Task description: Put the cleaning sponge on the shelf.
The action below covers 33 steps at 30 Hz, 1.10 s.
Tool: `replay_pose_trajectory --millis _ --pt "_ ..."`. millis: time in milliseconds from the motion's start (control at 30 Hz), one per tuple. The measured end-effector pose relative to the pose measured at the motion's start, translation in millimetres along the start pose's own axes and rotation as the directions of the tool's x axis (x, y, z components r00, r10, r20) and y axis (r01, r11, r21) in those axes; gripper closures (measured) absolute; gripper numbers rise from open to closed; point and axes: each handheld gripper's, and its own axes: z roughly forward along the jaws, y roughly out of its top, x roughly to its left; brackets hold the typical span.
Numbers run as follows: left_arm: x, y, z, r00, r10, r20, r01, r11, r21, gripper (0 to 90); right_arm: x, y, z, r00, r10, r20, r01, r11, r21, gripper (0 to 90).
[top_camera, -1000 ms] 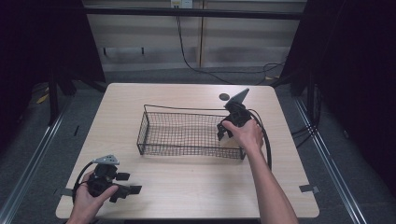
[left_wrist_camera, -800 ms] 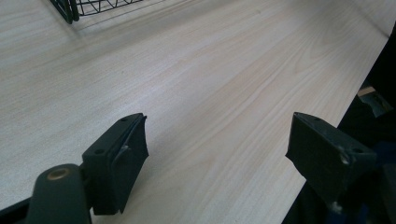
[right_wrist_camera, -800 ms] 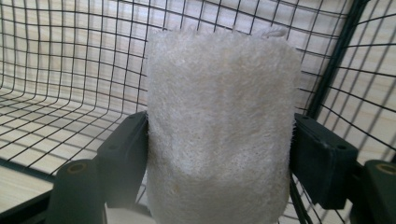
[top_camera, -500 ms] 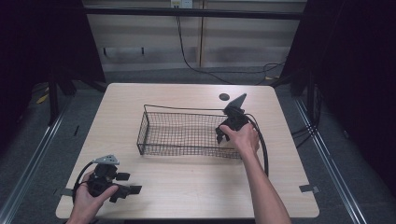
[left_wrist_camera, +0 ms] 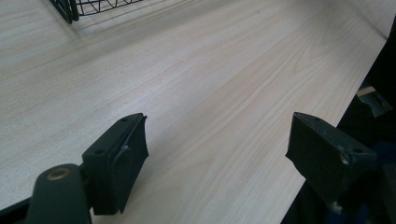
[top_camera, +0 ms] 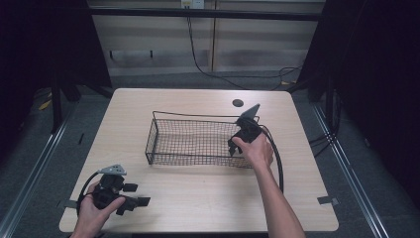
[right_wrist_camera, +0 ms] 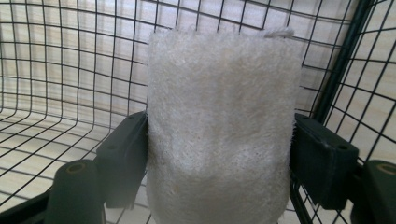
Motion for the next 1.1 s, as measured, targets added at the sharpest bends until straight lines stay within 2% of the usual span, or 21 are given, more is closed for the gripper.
replay_pose_trajectory --millis 433,700,867,1100 --pt "0.0 0.0 0.0 1.0 0.001 0.001 -0.001 1.0 0.001 19.8 1.4 1.9 0.4 0.9999 -0.004 0.011 0.004 1.0 0.027 23.2" --pt "-0.2 0.0 0.5 1.0 0.0 -0.003 0.0 1.0 0.0 19.8 -0.6 1.5 -3.4 0.9997 -0.014 0.02 0.014 1.0 0.016 19.1" --pt "-0.4 0.0 0.6 1.0 -0.001 -0.002 0.001 1.0 0.0 19.8 -1.5 0.6 -7.0 0.9999 -0.015 0.005 0.015 1.0 0.007 16.3" --pt "-0.3 0.0 0.6 1.0 0.0 -0.003 0.0 1.0 0.0 19.8 -2.2 -1.2 -17.2 0.9996 -0.029 0.0 0.029 0.999 -0.035 16.1"
